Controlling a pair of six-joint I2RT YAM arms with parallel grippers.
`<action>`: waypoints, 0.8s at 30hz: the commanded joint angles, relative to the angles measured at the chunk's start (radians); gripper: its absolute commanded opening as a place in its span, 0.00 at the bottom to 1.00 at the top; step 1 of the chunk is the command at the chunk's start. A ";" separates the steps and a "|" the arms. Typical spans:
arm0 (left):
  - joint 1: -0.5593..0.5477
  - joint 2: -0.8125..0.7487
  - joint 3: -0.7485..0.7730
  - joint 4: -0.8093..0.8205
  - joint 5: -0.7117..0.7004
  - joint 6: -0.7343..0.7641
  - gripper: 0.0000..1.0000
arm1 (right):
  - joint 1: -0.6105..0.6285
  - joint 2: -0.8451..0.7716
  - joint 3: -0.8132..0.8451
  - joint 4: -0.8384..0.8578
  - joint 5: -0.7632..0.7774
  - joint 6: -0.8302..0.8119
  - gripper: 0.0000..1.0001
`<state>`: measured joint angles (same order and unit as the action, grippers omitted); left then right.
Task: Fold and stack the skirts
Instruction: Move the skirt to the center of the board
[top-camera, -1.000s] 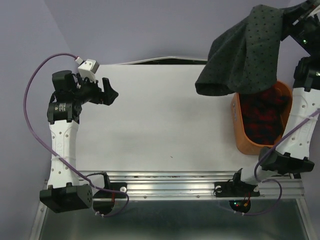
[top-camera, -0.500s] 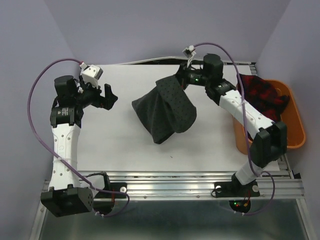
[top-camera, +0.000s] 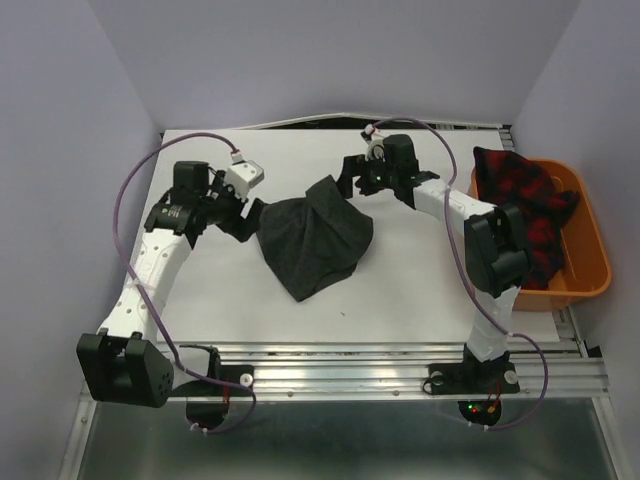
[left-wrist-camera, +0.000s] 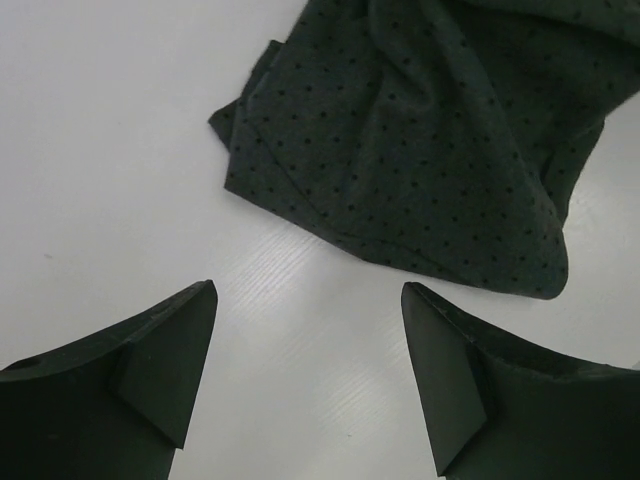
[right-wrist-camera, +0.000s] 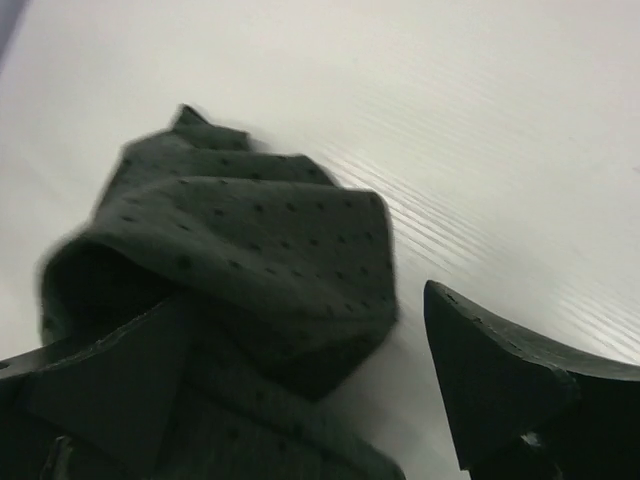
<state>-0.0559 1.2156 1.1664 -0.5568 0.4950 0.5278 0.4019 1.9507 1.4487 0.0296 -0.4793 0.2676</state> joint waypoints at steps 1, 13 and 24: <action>-0.171 -0.001 -0.082 0.058 -0.111 -0.005 0.85 | -0.044 -0.009 0.105 -0.147 0.094 -0.209 1.00; -0.364 0.174 -0.220 0.232 -0.121 -0.161 0.74 | -0.087 -0.206 0.171 -0.737 0.158 -0.449 1.00; -0.231 0.599 0.050 0.279 -0.102 -0.226 0.43 | -0.043 -0.214 -0.135 -0.587 -0.214 -0.390 0.75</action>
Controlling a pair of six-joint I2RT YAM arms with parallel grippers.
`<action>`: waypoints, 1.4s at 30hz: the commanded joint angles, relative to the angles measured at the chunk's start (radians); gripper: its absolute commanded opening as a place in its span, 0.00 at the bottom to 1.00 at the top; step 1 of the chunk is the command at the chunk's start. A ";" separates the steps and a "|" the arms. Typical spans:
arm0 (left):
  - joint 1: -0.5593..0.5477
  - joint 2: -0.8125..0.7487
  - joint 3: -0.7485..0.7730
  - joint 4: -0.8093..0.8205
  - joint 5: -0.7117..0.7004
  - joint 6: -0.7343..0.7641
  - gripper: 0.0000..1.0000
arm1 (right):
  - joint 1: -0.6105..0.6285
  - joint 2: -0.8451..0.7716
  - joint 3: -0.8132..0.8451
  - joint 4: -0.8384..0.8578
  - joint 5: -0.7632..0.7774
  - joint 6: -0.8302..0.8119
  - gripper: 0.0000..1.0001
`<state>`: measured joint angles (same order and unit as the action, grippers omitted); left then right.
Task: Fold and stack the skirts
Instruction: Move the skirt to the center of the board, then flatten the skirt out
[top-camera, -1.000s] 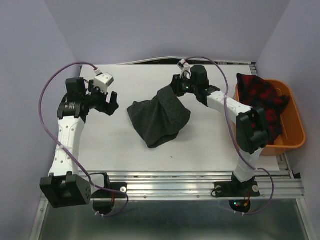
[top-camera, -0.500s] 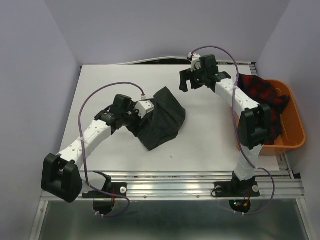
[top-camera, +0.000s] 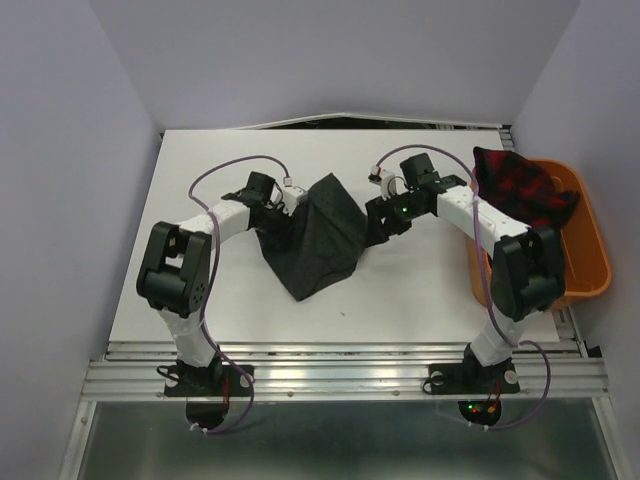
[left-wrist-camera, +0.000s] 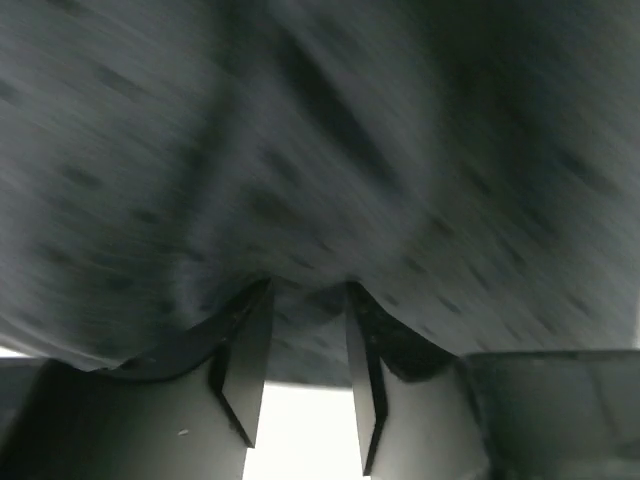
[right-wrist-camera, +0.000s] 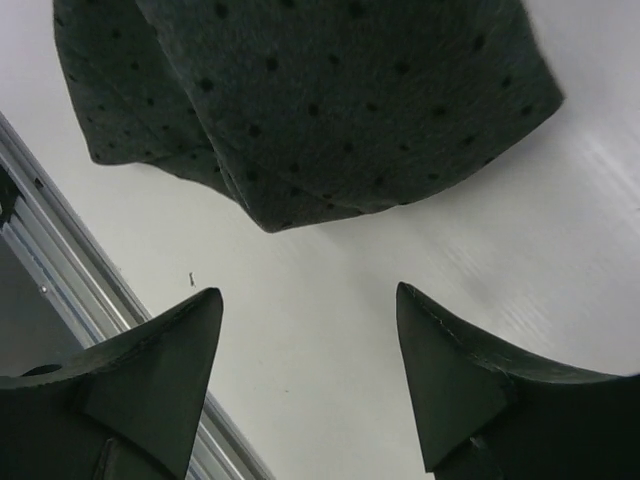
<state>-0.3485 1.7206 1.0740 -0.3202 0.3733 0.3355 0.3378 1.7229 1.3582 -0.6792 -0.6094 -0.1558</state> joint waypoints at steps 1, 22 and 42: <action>0.075 0.111 0.168 0.043 0.022 -0.036 0.42 | 0.032 0.020 -0.053 0.122 -0.084 0.041 0.75; 0.197 -0.220 0.074 -0.092 0.165 -0.043 0.86 | 0.231 0.150 0.002 0.377 0.244 0.128 0.44; 0.201 -0.711 -0.301 -0.033 0.198 0.313 0.98 | 0.147 0.087 0.567 0.352 -0.090 0.692 0.01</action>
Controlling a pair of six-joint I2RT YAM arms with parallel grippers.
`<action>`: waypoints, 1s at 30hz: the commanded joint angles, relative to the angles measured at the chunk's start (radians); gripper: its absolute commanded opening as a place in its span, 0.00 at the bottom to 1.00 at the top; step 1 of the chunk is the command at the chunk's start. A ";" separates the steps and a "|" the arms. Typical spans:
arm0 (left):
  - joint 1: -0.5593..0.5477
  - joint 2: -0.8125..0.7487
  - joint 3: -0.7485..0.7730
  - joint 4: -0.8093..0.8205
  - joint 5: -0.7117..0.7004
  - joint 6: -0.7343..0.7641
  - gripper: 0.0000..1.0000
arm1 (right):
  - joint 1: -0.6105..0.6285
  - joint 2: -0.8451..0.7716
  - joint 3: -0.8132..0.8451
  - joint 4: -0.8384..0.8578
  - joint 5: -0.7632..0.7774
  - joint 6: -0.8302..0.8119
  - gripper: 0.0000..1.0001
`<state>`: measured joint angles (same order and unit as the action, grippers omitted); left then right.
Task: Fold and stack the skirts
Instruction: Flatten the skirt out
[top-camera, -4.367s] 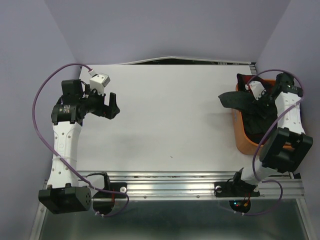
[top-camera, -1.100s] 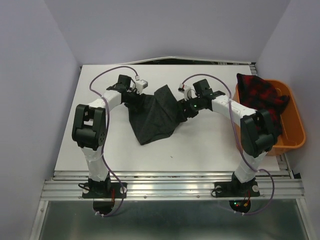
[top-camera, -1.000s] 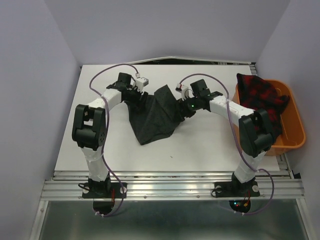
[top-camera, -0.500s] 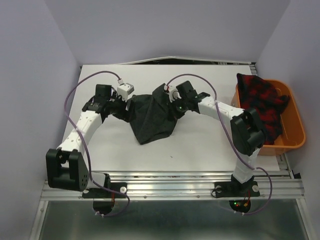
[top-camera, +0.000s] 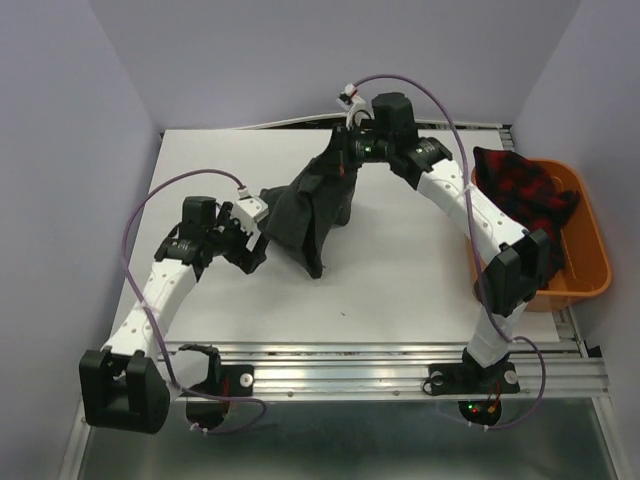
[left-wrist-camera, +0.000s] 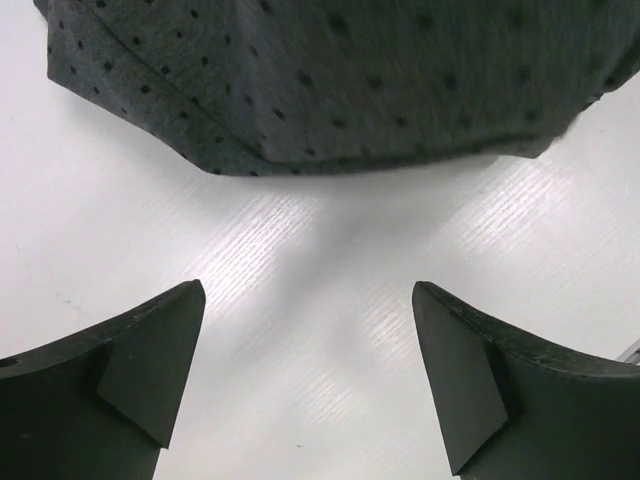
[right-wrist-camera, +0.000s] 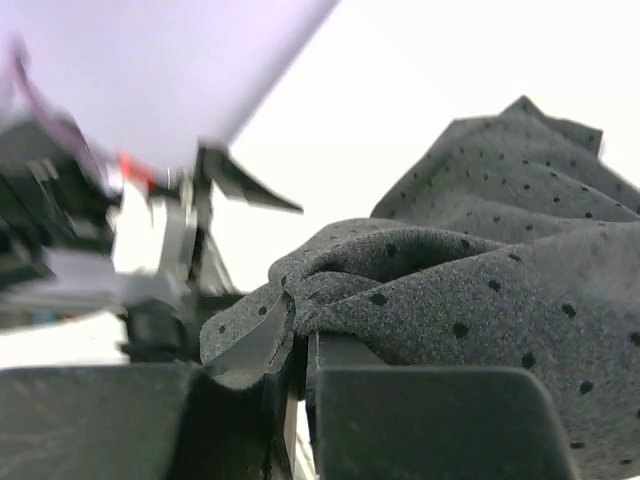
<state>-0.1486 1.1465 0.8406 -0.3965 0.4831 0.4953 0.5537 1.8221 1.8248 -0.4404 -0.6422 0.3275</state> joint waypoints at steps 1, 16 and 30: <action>-0.002 -0.166 -0.087 0.057 0.106 0.169 0.99 | -0.086 -0.009 0.109 0.130 -0.068 0.241 0.01; -0.207 -0.235 -0.311 0.665 -0.035 -0.161 0.99 | -0.132 0.000 0.051 0.482 -0.039 0.573 0.01; -0.603 -0.183 -0.376 0.880 -0.553 -0.418 0.99 | -0.121 0.014 0.048 0.668 0.312 0.785 0.01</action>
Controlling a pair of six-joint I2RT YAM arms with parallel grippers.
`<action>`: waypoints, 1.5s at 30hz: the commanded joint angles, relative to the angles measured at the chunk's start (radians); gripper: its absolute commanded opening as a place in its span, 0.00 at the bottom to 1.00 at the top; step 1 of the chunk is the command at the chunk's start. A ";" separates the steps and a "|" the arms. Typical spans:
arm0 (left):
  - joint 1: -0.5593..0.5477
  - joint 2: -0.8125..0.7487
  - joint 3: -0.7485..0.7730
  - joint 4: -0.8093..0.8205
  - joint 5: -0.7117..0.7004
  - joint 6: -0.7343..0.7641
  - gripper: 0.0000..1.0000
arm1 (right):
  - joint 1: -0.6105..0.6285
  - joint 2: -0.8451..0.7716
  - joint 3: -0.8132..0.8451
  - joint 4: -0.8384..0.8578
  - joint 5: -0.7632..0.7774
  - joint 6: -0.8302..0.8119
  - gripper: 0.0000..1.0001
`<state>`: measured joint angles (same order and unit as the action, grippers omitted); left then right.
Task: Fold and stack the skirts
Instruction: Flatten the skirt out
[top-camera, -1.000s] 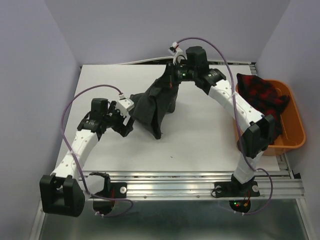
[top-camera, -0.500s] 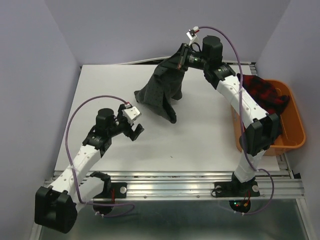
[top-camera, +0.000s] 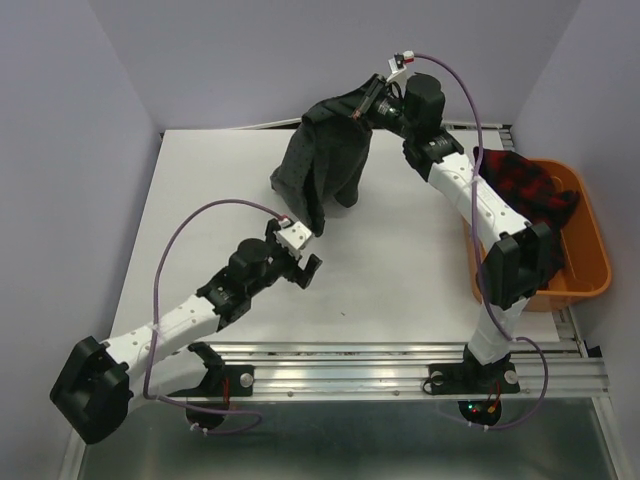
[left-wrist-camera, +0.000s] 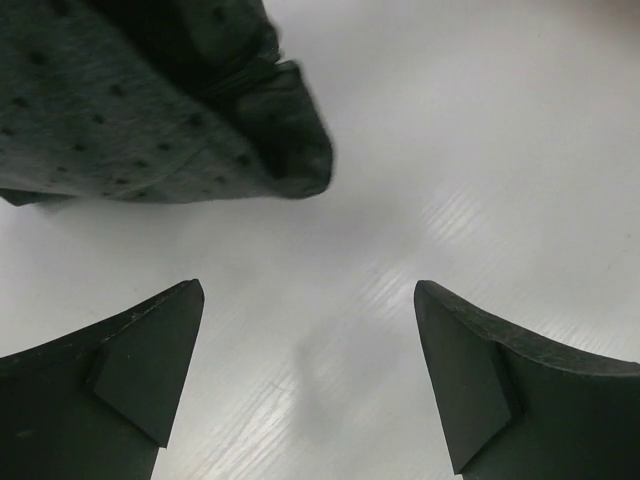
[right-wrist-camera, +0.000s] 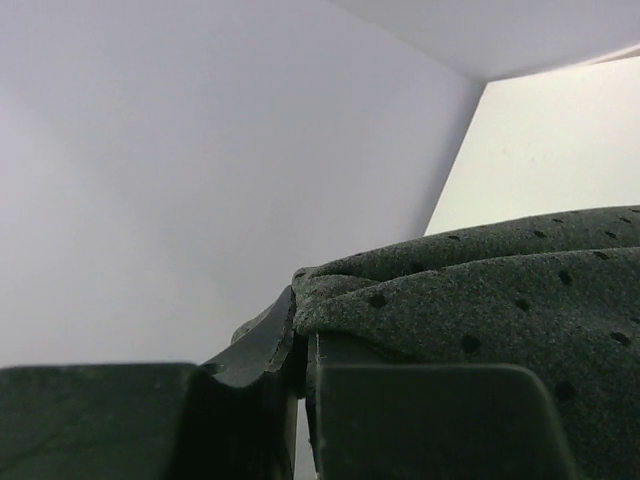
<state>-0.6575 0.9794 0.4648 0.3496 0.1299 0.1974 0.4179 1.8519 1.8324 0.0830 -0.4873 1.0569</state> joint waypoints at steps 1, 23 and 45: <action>-0.137 0.019 0.024 0.137 -0.276 -0.145 0.99 | 0.027 -0.011 0.069 0.114 0.177 0.054 0.01; -0.084 0.260 0.238 0.286 -0.501 -0.334 0.91 | 0.067 -0.019 0.117 0.095 0.266 0.176 0.01; 0.292 0.068 0.440 0.186 -0.273 0.170 0.00 | -0.218 -0.088 0.114 0.159 0.116 0.068 0.01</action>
<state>-0.4232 1.0554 0.8051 0.4953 -0.1711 0.1917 0.2874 1.8164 1.8824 0.0883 -0.3683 1.1580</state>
